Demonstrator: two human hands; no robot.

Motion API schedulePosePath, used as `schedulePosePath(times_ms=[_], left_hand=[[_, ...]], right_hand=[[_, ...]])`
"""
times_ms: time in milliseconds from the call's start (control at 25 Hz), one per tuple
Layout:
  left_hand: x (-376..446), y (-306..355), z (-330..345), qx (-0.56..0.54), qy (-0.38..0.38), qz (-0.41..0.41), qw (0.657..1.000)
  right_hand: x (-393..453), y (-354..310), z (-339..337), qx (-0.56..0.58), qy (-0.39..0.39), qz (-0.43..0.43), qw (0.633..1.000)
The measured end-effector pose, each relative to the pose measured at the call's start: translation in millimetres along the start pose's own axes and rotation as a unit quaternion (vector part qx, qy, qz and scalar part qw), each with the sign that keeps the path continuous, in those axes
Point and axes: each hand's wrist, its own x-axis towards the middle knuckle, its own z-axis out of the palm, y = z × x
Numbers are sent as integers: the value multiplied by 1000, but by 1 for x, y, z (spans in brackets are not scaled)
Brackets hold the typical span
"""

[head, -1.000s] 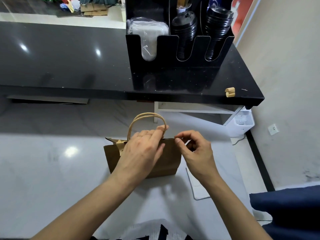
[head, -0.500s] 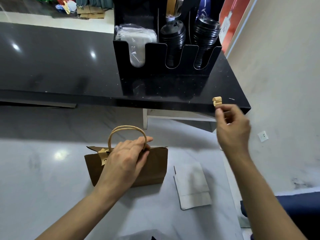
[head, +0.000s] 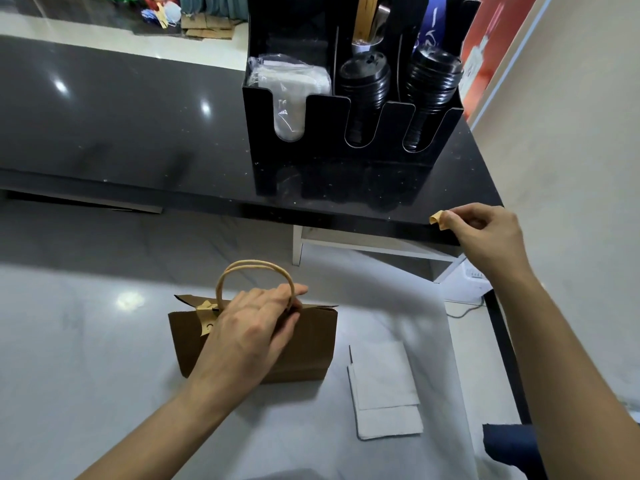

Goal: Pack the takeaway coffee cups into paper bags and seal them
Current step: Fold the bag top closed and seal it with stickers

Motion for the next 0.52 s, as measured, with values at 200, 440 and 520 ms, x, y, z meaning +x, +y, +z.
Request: schedulePosePath(times_ms=[200,440,520], left_hand=[[0,1,0,-2,4,3,1000],[-1,3,-1,-2,0,-3,1000],[-1,2,-2,-4,-2,-4,1000]], right_hand=[[-1,-2,2,99,6,-25,995],[-18,-13,5,186,77,-116,973],[-29,-24,11,235,58,-121,963]])
